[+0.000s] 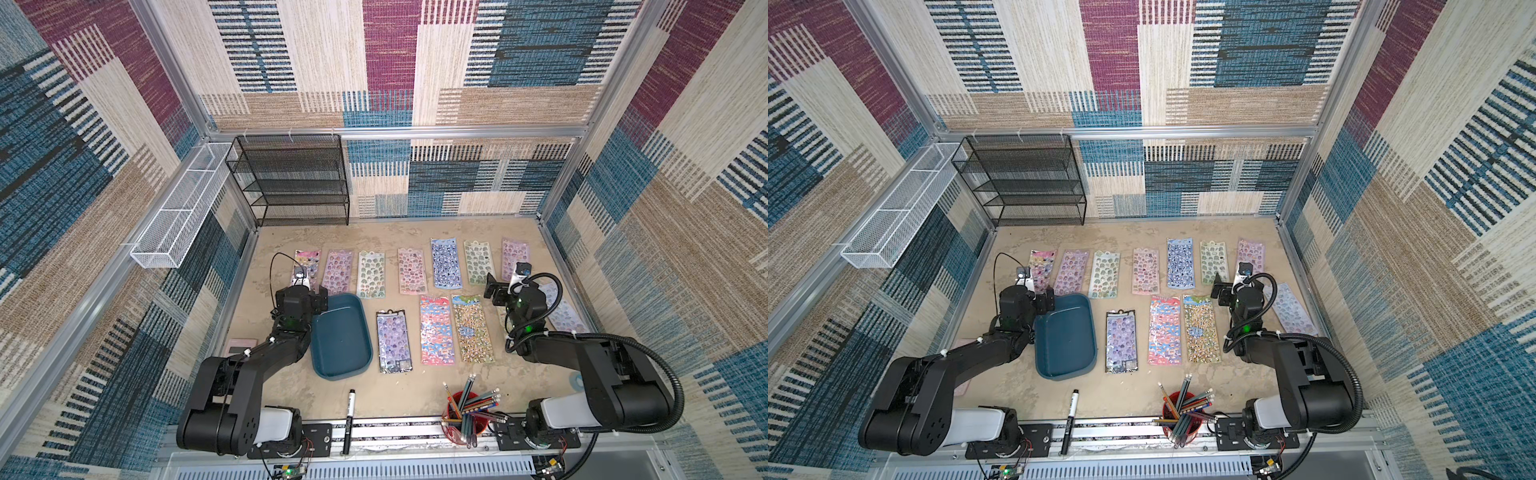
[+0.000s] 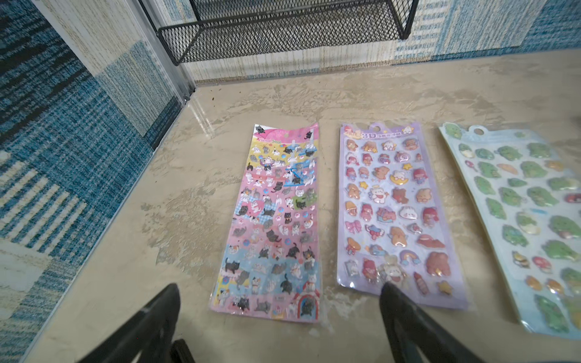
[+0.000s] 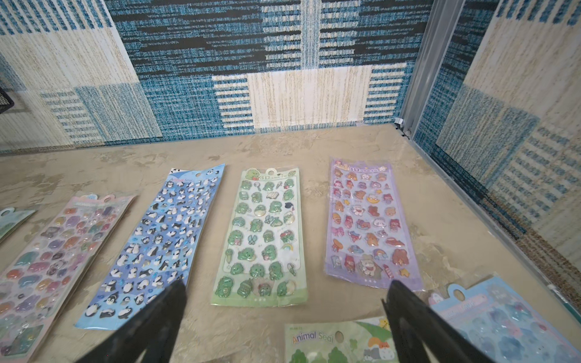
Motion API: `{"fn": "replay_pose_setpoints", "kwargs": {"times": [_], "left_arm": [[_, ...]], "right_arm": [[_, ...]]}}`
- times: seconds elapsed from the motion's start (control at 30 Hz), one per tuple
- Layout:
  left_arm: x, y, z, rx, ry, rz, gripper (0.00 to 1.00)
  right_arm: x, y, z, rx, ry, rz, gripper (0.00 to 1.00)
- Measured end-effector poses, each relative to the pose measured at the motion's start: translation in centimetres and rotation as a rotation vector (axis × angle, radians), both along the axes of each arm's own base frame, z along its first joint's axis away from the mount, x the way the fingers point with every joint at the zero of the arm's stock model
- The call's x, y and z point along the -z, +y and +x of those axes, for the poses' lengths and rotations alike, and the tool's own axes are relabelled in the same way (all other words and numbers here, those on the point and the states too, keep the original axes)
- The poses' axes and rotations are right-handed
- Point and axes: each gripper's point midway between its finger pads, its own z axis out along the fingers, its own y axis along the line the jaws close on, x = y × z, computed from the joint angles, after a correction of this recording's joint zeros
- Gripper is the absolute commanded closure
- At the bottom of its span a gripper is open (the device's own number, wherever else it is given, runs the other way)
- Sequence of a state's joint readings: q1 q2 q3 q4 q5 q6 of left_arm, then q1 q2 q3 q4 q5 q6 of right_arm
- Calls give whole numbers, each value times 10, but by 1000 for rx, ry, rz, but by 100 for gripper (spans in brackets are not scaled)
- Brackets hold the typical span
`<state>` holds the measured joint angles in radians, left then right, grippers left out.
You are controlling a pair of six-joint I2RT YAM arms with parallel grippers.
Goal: Take the stickers out of the storage box
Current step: Reset both arms
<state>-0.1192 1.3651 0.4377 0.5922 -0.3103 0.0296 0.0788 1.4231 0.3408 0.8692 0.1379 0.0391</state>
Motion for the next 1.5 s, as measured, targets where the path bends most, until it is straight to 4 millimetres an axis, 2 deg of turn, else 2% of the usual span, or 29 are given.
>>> {"fn": "replay_pose_setpoints", "kwargs": {"times": [0.07, 0.2, 0.53, 0.63, 0.8, 1.0, 1.07, 1.23, 1.37, 1.47, 1.5], "left_arm": [[1, 5, 1, -13, -16, -1, 1], [19, 20, -2, -59, -28, -20, 1], [13, 22, -3, -63, -93, -27, 2], [19, 23, -7, -70, -115, -44, 1], [17, 27, -8, -78, -135, -45, 1], [14, 26, -2, -75, -140, -46, 1], [10, 25, 3, -68, -143, -50, 1], [13, 25, 5, -64, -123, -51, 1], [13, 27, 9, -65, -109, -52, 1], [13, 25, 14, -52, -91, -58, 1], [13, 26, 15, -54, -91, -58, 2]], "right_arm": [[1, -1, 0, 2, 3, 0, 1], [2, -1, 2, -1, 5, 1, 1], [3, -3, 4, -14, 5, 5, 1], [2, -2, 4, -22, 4, 7, 1], [2, -2, 4, -28, 3, 5, 1], [3, 6, 6, -102, 4, -12, 1], [1, 4, -1, -106, -34, -27, 1], [31, -10, -29, -45, -27, -35, 1], [8, -10, -28, -45, -129, -36, 1], [-8, -6, -16, -100, -173, -37, 1], [-11, -10, -15, -100, -185, -37, 1]]}}
